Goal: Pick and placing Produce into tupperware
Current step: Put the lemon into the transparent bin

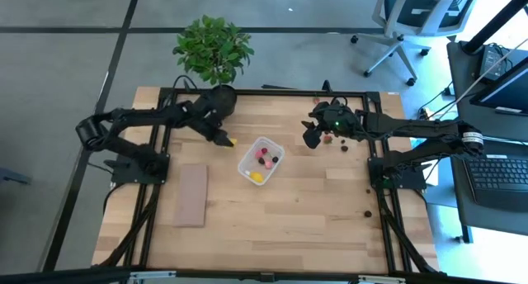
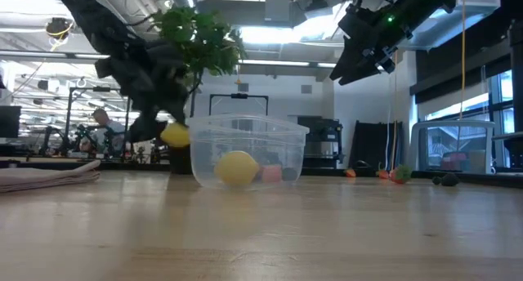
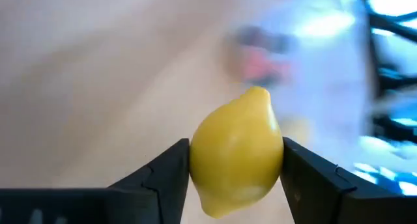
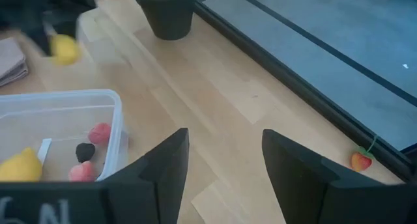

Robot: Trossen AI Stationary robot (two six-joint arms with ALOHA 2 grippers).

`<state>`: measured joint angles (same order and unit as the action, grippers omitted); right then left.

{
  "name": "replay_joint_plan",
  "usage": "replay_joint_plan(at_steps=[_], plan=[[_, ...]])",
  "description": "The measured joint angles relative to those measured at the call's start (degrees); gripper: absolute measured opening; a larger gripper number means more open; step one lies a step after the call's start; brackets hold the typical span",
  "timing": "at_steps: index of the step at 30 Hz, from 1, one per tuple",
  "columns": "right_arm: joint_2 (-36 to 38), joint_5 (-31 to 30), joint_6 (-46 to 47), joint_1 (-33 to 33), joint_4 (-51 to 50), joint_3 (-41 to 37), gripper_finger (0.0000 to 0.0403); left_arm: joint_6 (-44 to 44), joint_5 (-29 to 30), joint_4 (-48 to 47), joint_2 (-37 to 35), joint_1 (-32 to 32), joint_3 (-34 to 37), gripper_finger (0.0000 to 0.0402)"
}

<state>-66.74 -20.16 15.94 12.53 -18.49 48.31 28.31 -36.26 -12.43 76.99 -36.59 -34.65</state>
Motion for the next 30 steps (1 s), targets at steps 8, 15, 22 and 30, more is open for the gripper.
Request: replay_joint_plan(at_steps=[8,15,22,30], plan=[[0.0,0.6,-0.1,0.0,-0.3,0.0,0.0197,15.7,-1.5,21.3,-2.8,11.8,0.0,0.0198],[0.0,0.6,-0.2,0.0,-0.3,0.0,0.0197,14.5,14.6,26.8,-2.7,21.2,-0.1,0.0198],[0.0,0.6,-2.2,0.0,-0.2,0.0,0.0197,5.0,32.8,21.4,-2.7,29.6,-3.7,0.0198],[0.0,0.8,-2.3,0.0,-0.2,0.0,0.0197,4.8,42.4,5.4,3.5,33.4,-15.4,0.0198]])
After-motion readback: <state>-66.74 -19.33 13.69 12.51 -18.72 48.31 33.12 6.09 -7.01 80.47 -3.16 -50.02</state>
